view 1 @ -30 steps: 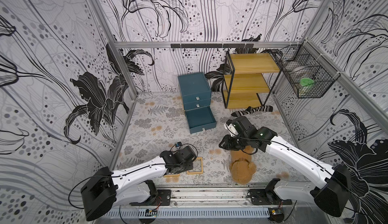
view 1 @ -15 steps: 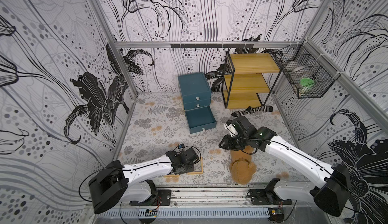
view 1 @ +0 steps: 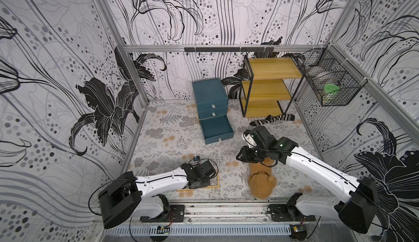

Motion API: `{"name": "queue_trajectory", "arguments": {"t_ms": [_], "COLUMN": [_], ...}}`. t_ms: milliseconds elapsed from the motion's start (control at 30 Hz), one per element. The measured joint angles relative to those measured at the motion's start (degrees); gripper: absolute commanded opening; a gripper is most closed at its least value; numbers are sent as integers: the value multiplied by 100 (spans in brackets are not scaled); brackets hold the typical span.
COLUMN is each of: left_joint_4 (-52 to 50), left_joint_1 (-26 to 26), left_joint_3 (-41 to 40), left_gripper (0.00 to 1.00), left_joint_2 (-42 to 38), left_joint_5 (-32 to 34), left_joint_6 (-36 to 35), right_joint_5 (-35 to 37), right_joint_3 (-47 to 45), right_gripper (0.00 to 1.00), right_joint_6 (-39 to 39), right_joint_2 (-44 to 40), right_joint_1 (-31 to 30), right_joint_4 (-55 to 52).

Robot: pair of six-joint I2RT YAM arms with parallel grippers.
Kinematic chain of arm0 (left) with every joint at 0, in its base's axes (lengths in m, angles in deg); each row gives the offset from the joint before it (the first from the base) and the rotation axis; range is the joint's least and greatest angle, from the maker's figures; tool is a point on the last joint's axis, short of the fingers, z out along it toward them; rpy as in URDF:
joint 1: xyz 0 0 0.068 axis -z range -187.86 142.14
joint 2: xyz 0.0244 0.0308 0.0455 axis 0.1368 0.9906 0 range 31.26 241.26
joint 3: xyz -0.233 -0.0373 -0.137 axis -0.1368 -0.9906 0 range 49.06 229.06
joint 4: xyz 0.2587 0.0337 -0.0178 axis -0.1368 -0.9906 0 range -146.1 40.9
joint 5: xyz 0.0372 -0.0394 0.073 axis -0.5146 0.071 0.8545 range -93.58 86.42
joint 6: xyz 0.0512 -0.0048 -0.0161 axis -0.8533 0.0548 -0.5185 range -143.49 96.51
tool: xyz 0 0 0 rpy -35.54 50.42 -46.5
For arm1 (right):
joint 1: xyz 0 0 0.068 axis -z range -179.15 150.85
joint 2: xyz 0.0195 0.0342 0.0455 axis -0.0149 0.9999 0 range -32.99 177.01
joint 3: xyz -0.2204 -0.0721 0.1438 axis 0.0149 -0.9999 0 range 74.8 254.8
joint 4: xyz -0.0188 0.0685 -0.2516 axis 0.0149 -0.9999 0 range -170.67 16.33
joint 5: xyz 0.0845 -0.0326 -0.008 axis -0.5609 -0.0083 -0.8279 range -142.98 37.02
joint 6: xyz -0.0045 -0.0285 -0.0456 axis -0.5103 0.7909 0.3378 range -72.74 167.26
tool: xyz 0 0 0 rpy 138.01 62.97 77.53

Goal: Place the brooch boxes into the drawer by color
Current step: Pick up the brooch box from the center of the board, then place the brooch box in the drawer.

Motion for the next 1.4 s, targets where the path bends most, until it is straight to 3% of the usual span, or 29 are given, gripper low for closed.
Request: {"name": "queue_trajectory", "arguments": {"t_ms": [500, 933, 1400], "left_joint_4": [-352, -1115, -1582], "left_joint_1": [44, -72, -1388], "left_joint_3": [269, 2149, 4188], "left_gripper": [0, 0, 0], "left_joint_2": [-7, 785, 2063], "left_joint_5": [81, 404, 459], "left_joint_6": [-42, -46, -509], "right_joint_5": [0, 177, 737], "right_joint_3": [-2, -4, 402], "right_gripper": [33, 29, 25], "right_joint_6": [-4, -17, 50], "right_joint_2": [26, -26, -706], "right_joint_1": [0, 0, 0], "right_joint_4": [81, 81, 214]}}
